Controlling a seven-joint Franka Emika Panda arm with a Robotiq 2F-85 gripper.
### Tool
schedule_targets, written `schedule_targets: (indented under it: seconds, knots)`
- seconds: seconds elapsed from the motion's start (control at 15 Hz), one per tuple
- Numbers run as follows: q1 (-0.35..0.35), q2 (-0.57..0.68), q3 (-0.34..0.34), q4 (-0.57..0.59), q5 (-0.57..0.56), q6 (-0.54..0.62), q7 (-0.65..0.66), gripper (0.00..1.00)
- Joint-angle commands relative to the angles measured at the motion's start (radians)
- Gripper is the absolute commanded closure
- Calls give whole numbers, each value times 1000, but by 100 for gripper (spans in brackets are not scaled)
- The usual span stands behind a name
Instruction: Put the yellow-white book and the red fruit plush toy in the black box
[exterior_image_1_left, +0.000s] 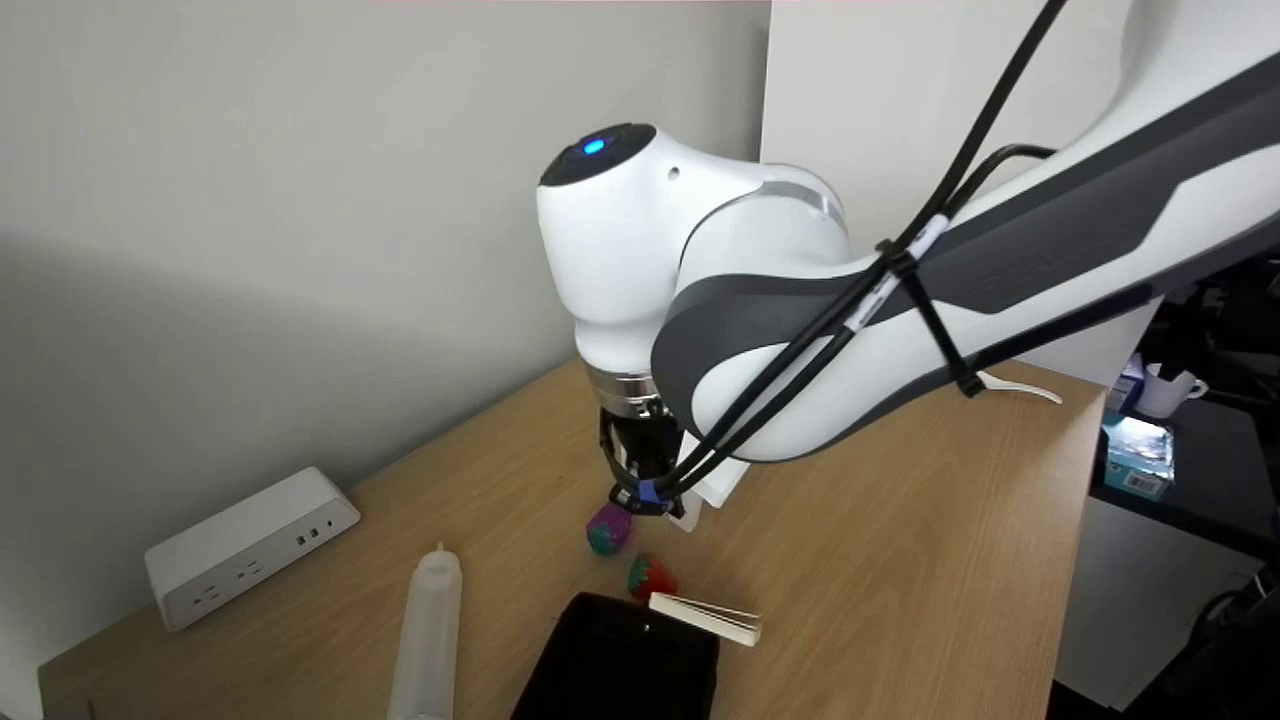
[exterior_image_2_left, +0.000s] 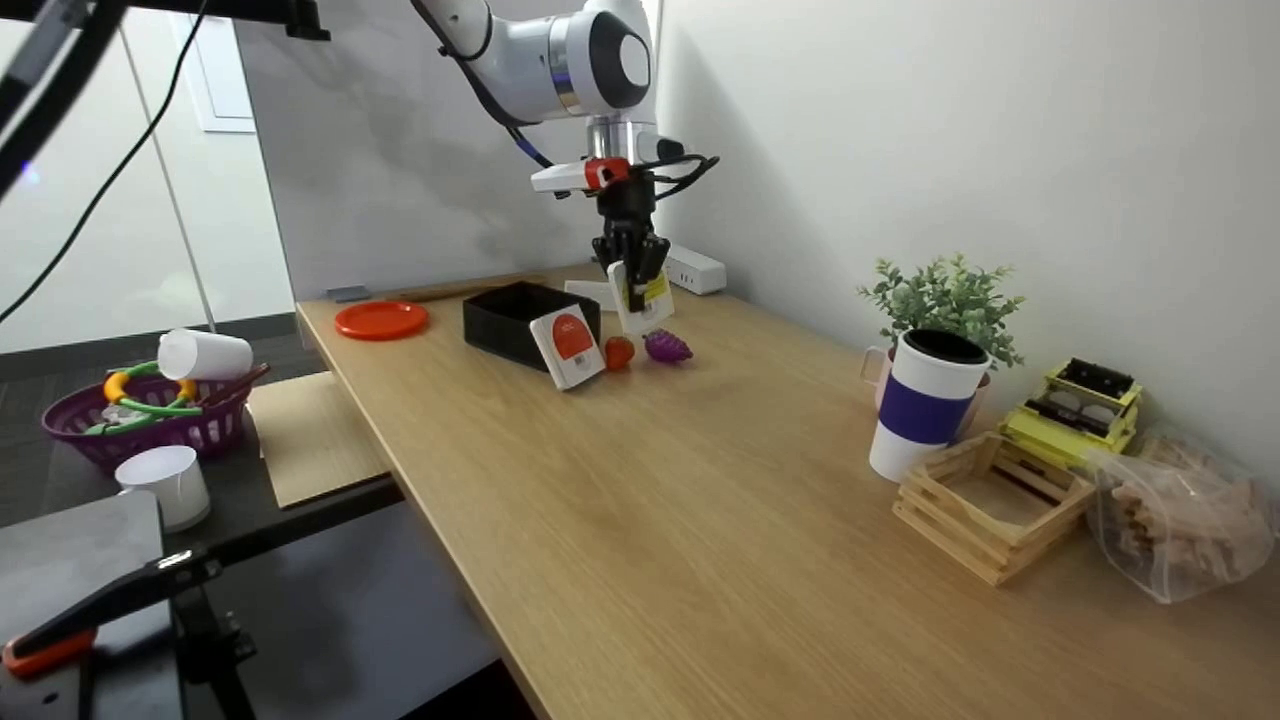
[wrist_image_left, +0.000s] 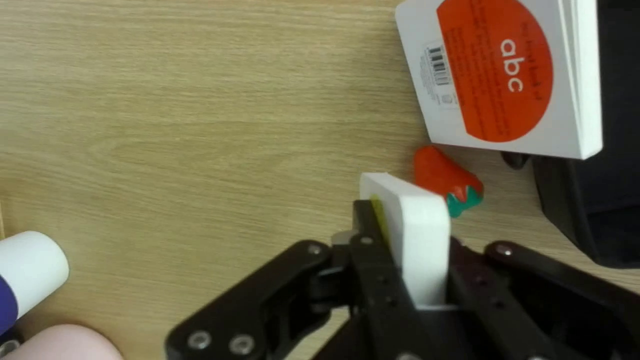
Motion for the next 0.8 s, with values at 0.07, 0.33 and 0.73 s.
schedule_targets:
  seconds: [0.07, 0.33, 0.73]
  knots:
    - [35, -75, -16, -84, -54, 28, 36, 96]
    - [7, -80, 30, -83, -23, 30, -52, 96]
    - [-98, -85, 161, -117, 111, 90, -369, 96]
